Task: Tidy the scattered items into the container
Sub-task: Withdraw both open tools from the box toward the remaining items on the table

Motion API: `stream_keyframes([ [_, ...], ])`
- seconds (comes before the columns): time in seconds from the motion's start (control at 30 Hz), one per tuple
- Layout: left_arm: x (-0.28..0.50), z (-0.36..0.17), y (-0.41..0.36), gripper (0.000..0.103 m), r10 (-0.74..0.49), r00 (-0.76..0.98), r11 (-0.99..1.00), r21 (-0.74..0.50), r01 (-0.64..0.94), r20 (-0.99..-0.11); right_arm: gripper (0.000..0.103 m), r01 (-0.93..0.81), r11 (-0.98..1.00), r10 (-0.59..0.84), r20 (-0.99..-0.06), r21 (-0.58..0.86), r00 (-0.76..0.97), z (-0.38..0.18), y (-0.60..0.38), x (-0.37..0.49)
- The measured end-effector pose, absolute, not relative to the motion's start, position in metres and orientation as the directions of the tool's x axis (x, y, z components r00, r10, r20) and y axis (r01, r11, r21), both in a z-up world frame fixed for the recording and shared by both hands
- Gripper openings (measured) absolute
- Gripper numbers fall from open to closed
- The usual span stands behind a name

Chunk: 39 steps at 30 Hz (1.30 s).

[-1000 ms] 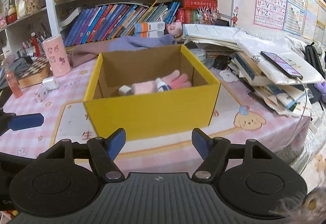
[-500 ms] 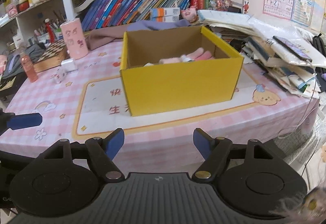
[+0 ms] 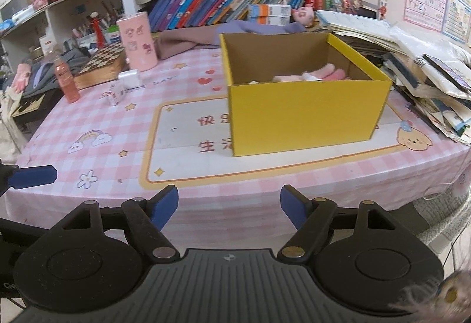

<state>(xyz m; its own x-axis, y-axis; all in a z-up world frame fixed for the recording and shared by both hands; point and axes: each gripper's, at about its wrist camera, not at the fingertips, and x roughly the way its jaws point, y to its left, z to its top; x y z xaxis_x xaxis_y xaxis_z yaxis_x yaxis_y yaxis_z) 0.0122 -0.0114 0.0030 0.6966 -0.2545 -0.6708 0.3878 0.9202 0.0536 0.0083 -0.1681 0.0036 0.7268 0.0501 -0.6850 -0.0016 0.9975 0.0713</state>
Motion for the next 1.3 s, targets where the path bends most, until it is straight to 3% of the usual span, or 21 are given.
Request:
stream_keyframes([
  [0.8,0.019,0.003,0.051,0.090,-0.115,0.737,0.977,0.058,0.205,-0.666,0.076,-0.202,0.977,0.196,-0.682,0.072,0.704,0.002,-0.100,0.041],
  [1.3,0.087,-0.010,0.064,0.090,-0.087,0.716,0.986,0.043,0.161,-0.692,0.076,-0.257,0.965,0.224,-0.701,0.060,0.678,-0.007,-0.080,0.121],
])
